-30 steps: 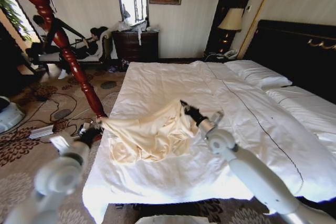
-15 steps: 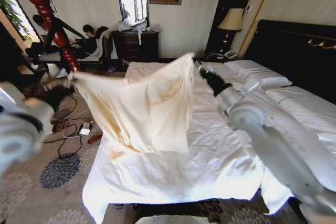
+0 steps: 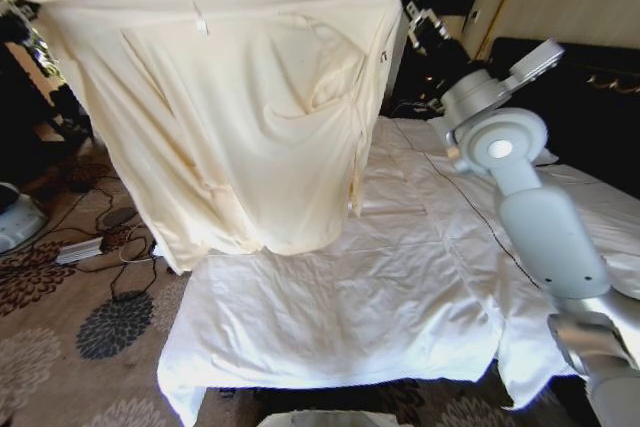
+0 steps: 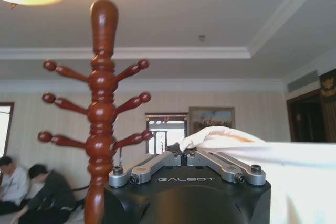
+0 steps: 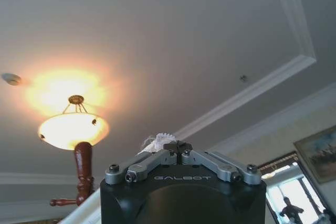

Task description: Pick up the clothes from the bed and hang them on the clothes hanger.

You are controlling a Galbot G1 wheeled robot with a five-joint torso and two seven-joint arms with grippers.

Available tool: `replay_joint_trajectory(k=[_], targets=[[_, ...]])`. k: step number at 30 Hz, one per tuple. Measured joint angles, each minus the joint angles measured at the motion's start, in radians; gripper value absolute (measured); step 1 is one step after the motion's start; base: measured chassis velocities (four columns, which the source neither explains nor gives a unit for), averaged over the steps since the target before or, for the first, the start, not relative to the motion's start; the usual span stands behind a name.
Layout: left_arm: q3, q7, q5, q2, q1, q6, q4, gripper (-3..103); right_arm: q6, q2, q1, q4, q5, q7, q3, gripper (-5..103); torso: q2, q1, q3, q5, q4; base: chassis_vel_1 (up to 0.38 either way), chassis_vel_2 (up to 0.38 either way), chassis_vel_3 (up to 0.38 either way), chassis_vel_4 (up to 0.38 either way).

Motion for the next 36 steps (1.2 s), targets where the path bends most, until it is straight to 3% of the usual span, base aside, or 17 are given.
replay_joint_trajectory(k=[6, 11, 14, 16, 19, 24, 27, 29, 32, 33, 34, 36], targets=[[-0.042, -0.024, -0.017, 0.027, -0.022, -0.006, -0.065, 0, 0.000, -0.063, -0.035, 0.133, 0.012, 0.016, 0.063, 0, 0.000, 0.000, 0.000, 0.0001, 0.0003, 0.000, 0.000, 0.000, 0.000], [-0.158, -0.042, -0.031, 0.064, 0.019, 0.012, -0.092, 0, 0.000, -0.149, -0.098, 0.236, 0.019, 0.039, 0.135, 0, 0.000, 0.000, 0.000, 0.0006, 0.0003, 0.000, 0.000, 0.000, 0.000], [-0.173, -0.059, -0.078, 0.103, -0.048, 0.039, -0.082, 0, 0.004, -0.234, -0.096, 0.306, 0.066, 0.085, 0.198, 0, 0.000, 0.000, 0.000, 0.0001, -0.0004, 0.000, 0.000, 0.000, 0.000], [-0.172, -0.060, -0.091, 0.114, -0.068, 0.046, -0.075, 0, 0.003, -0.247, -0.081, 0.313, 0.077, 0.097, 0.205, 0, 0.000, 0.000, 0.000, 0.0002, -0.0002, 0.000, 0.000, 0.000, 0.000], [-0.164, -0.068, -0.132, 0.153, -0.122, 0.102, -0.055, 0, -0.057, -0.279, 0.001, 0.315, 0.113, 0.194, 0.203, 0, 0.000, 0.000, 0.000, 0.0001, 0.0006, 0.000, 0.000, 0.000, 0.000], [-0.159, -0.101, -0.122, 0.136, -0.078, 0.150, -0.084, 0, -0.125, -0.281, -0.009, 0.304, 0.101, 0.273, 0.166, 0, 0.000, 0.000, 0.000, 0.0001, 0.0008, 0.000, 0.000, 0.000, 0.000], [-0.102, -0.132, -0.022, 0.037, 0.086, 0.185, -0.171, 0, -0.169, -0.263, -0.181, 0.279, -0.034, 0.302, 0.081, 0, 0.000, 0.000, 0.000, -0.0003, -0.0006, 0.000, 0.000, 0.000, 0.000], [-0.080, -0.135, -0.005, 0.013, 0.107, 0.189, -0.182, 0, -0.170, -0.252, -0.208, 0.267, -0.066, 0.302, 0.053, 0, 0.000, 0.000, 0.000, 0.0001, -0.0006, 0.000, 0.000, 0.000, 0.000], [0.126, -0.187, 0.053, -0.136, 0.137, 0.207, -0.207, 0, -0.146, -0.167, -0.307, 0.161, -0.206, 0.289, -0.104, 0, 0.000, 0.000, 0.000, -0.0001, 0.0010, 0.000, 0.000, 0.000, 0.000], [0.202, -0.203, 0.069, -0.191, 0.132, 0.212, -0.194, 0, -0.134, -0.138, -0.325, 0.118, -0.234, 0.282, -0.145, 0, 0.000, 0.000, 0.000, -0.0004, 0.0009, 0.000, 0.000, 0.000, 0.000], [0.202, -0.203, 0.069, -0.191, 0.132, 0.212, -0.194, 0, -0.134, -0.138, -0.325, 0.118, -0.234, 0.282, -0.145, 0, 0.000, 0.000, 0.000, -0.0004, 0.0009, 0.000, 0.000, 0.000, 0.000], [0.360, -0.214, 0.116, -0.297, 0.115, 0.214, -0.129, 0, -0.100, -0.064, -0.349, -0.012, -0.312, 0.254, -0.240, 0, 0.000, 0.000, 0.000, -0.0005, 0.0003, 0.000, 0.000, 0.000, 0.000]])
